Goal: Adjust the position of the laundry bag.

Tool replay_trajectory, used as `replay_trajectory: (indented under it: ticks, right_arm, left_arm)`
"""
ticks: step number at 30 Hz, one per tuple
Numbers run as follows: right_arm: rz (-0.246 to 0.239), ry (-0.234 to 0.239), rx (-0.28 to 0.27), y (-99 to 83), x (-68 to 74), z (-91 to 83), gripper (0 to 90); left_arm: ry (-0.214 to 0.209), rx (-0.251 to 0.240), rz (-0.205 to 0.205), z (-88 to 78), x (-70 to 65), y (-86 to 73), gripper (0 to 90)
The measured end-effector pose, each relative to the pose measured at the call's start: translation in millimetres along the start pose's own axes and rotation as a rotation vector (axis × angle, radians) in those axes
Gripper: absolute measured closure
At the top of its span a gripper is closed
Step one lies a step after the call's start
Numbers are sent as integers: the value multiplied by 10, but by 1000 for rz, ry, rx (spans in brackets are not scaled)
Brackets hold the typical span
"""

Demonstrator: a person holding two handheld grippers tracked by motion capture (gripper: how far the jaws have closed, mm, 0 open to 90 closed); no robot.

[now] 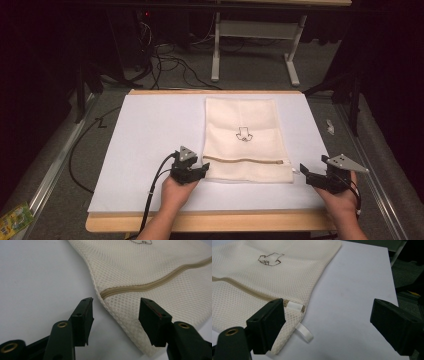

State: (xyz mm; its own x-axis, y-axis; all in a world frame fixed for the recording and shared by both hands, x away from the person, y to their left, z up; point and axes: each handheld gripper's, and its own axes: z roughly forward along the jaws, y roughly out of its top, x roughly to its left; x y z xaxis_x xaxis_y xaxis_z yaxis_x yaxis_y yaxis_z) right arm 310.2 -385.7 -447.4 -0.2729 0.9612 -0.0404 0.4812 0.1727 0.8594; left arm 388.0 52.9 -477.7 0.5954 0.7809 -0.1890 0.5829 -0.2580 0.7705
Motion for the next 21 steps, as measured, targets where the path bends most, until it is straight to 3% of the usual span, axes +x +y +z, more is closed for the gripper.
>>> replay_trajectory:
  ticks: [2,4,6,8,16,19,20,21]
  right_arm:
    - [5,4,6,-4,8,8,139]
    - [4,9,10,-10,18,19,141]
    - [1,12,16,-12,35,23,148]
    - [1,22,30,-19,48,38,156]
    - [5,30,27,-26,50,2,179]
    - [2,32,27,-35,54,-5,183]
    - [2,37,28,-42,59,-7,191]
    - [2,37,28,-42,59,-7,191]
  left_arm:
    - [-8,21,-11,80,-33,5,497]
    - [35,36,45,114,-96,11,548]
    - [57,39,59,118,-117,8,662]
    - [47,38,46,104,-94,0,829]
    - [58,33,97,12,-156,-60,870]
    - [70,50,132,-111,-194,-140,869]
    - [85,65,171,-204,-199,-207,868]
    - [85,65,171,-204,-199,-207,867]
